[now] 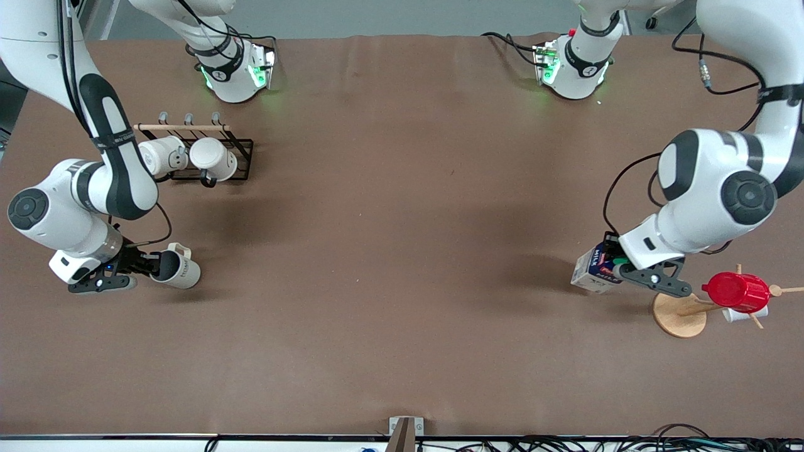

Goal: Place cup and milk on table
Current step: 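Grasp the milk carton with the left gripper while the right gripper grasps the mug, then carry the mug and carton toward the table middle with both grippers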

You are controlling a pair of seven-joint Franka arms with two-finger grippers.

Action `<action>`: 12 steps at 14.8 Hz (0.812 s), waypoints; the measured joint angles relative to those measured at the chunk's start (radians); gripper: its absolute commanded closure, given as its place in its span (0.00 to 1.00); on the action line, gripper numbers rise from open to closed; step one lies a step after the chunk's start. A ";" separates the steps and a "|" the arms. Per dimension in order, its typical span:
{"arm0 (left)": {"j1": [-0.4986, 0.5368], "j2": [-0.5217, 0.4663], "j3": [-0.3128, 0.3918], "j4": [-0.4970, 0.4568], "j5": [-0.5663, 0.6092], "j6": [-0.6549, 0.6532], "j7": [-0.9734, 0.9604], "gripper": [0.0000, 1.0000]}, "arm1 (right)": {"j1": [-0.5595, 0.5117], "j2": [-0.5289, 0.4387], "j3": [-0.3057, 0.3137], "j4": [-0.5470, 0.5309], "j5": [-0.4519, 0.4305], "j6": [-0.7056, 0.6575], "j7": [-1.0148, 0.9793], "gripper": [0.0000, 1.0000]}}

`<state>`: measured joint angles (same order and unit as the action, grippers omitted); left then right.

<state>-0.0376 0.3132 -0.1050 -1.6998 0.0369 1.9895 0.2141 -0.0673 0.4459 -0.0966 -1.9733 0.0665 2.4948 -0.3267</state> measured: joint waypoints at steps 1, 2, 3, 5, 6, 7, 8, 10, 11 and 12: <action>0.000 -0.017 -0.001 0.042 0.000 -0.059 0.000 0.56 | 0.001 -0.002 0.002 0.004 0.000 -0.006 0.000 1.00; 0.000 -0.030 -0.002 0.085 0.000 -0.116 -0.001 0.56 | 0.002 -0.003 0.003 0.013 0.000 -0.023 0.002 1.00; 0.000 -0.041 -0.004 0.131 0.000 -0.172 -0.004 0.56 | 0.002 -0.003 0.003 0.032 0.000 -0.068 0.006 1.00; 0.000 -0.054 -0.004 0.193 0.000 -0.239 -0.008 0.56 | 0.007 -0.010 0.004 0.101 0.000 -0.208 0.034 1.00; 0.000 -0.057 -0.004 0.208 0.000 -0.251 -0.010 0.56 | 0.019 -0.022 0.006 0.141 0.001 -0.292 0.061 1.00; 0.000 -0.059 -0.005 0.214 0.000 -0.256 -0.017 0.56 | 0.040 -0.039 0.008 0.177 0.001 -0.364 0.102 1.00; -0.001 -0.060 -0.005 0.217 0.000 -0.258 -0.023 0.56 | 0.071 -0.058 0.009 0.201 0.001 -0.418 0.155 1.00; -0.003 -0.060 -0.009 0.218 -0.001 -0.266 -0.039 0.56 | 0.152 -0.092 0.014 0.222 0.002 -0.474 0.284 1.00; -0.006 -0.060 -0.010 0.218 -0.001 -0.268 -0.052 0.56 | 0.203 -0.103 0.017 0.223 0.003 -0.481 0.355 1.00; -0.008 -0.060 -0.013 0.218 -0.001 -0.268 -0.062 0.56 | 0.263 -0.107 0.020 0.224 0.004 -0.479 0.427 1.00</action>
<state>-0.0454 0.2535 -0.1175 -1.4815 0.0360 1.7213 0.1520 0.1957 0.3386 -0.0770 -1.7492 0.0702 2.0161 0.1002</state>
